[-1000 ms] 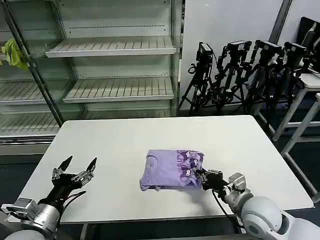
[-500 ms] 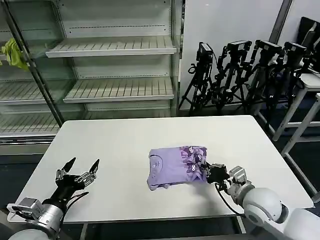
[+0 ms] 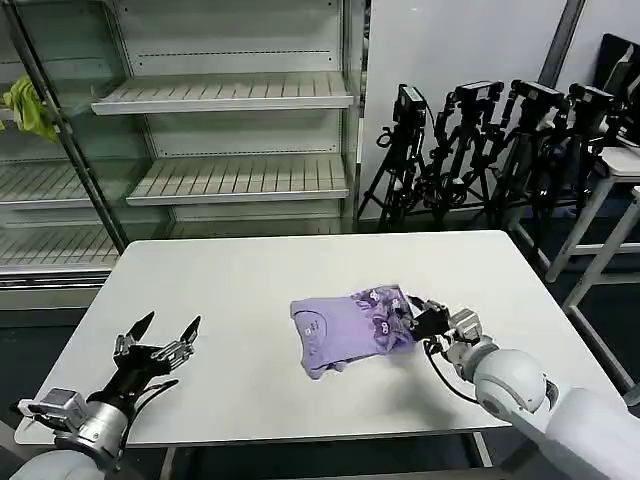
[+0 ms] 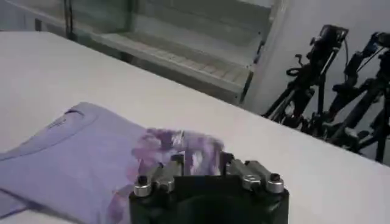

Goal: Fold and organize the clothes.

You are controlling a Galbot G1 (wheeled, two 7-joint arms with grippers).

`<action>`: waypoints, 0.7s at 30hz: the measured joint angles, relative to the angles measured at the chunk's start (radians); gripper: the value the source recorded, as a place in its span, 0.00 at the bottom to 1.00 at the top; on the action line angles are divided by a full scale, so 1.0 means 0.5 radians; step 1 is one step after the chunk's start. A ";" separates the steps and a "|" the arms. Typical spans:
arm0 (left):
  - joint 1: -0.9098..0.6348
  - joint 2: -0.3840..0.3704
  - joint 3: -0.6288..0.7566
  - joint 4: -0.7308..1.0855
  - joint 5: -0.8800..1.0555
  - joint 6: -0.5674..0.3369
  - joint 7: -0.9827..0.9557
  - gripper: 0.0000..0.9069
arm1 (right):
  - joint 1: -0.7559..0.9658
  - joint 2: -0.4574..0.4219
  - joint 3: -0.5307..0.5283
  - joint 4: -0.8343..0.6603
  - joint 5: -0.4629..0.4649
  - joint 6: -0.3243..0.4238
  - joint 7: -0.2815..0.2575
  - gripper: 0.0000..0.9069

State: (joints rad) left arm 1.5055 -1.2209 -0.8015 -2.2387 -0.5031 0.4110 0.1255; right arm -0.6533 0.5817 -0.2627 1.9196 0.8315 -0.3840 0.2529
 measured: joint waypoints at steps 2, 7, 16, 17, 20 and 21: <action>-0.003 0.005 0.007 0.006 -0.008 0.000 0.001 1.00 | 0.002 -0.006 0.007 0.000 -0.012 -0.007 0.005 1.00; -0.006 0.028 0.019 0.001 -0.036 -0.002 0.002 1.00 | -0.032 -0.043 0.060 0.044 -0.031 -0.016 0.030 1.00; -0.085 0.101 0.031 -0.051 -0.163 -0.068 -0.006 1.00 | -0.213 -0.061 0.390 0.230 -0.105 0.036 0.133 1.00; -0.103 0.112 0.036 -0.051 -0.175 -0.083 -0.011 1.00 | -0.251 -0.048 0.452 0.252 -0.126 0.050 0.145 1.00; -0.160 0.145 0.045 -0.046 -0.207 -0.147 -0.038 1.00 | -0.372 0.009 0.635 0.309 -0.193 0.086 0.178 1.00; -0.181 0.161 0.045 -0.041 -0.214 -0.173 -0.048 1.00 | -0.416 0.033 0.697 0.329 -0.218 0.099 0.183 1.00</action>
State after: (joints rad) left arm 1.4148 -1.1402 -0.7789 -2.2590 -0.6103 0.3247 0.1015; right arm -0.8614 0.5983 0.0856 2.0842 0.7227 -0.3347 0.3442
